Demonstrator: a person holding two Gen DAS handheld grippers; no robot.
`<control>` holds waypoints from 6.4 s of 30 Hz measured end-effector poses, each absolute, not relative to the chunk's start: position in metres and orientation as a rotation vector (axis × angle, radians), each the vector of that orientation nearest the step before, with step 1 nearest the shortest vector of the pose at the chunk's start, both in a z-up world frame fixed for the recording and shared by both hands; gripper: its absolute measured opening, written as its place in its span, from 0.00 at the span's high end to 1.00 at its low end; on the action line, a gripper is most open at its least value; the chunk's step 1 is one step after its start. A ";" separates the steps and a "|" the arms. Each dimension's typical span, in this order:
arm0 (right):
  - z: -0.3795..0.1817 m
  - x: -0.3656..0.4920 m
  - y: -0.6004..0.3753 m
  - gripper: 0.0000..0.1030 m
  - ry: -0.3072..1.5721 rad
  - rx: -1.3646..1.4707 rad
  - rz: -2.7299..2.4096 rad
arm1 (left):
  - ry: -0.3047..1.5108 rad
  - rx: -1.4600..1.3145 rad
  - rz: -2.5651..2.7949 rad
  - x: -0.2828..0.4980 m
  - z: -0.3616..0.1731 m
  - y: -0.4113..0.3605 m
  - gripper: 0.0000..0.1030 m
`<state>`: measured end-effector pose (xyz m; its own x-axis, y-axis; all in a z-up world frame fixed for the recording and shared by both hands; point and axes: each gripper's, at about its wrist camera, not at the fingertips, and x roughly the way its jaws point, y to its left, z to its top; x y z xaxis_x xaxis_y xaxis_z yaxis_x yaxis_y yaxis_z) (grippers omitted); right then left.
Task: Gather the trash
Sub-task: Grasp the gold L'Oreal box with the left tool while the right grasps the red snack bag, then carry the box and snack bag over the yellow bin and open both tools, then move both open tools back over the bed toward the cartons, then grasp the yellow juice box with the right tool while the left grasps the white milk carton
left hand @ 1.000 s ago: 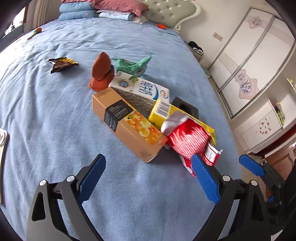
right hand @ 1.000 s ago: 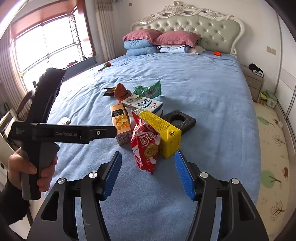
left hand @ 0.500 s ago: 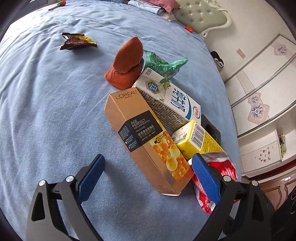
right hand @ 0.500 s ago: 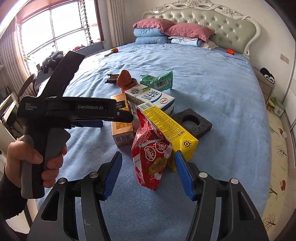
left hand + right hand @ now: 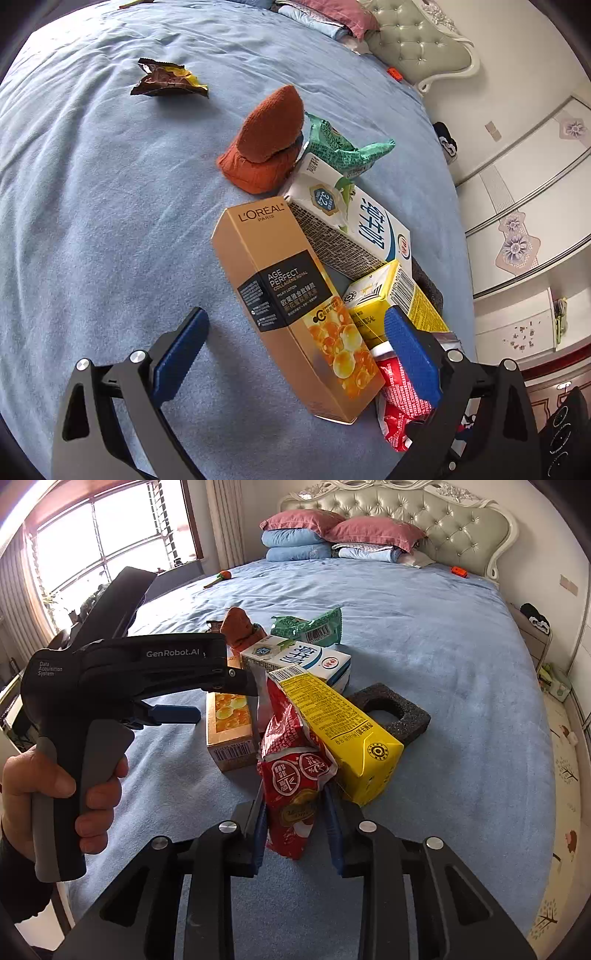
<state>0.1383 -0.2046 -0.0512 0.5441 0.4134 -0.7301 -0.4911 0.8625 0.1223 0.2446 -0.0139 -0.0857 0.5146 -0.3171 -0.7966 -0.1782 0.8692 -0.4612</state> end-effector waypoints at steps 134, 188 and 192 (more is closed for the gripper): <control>-0.051 -0.100 -0.507 0.52 0.670 0.401 -0.105 | 1.076 0.286 -0.794 0.037 -0.076 -0.360 0.07; -0.053 0.170 -0.209 0.64 0.836 -0.232 0.522 | 0.917 0.084 -0.675 0.291 -0.080 -0.024 0.04; -0.048 0.156 -0.221 0.64 0.847 -0.170 0.527 | 0.841 0.182 -0.692 0.286 -0.063 -0.035 0.04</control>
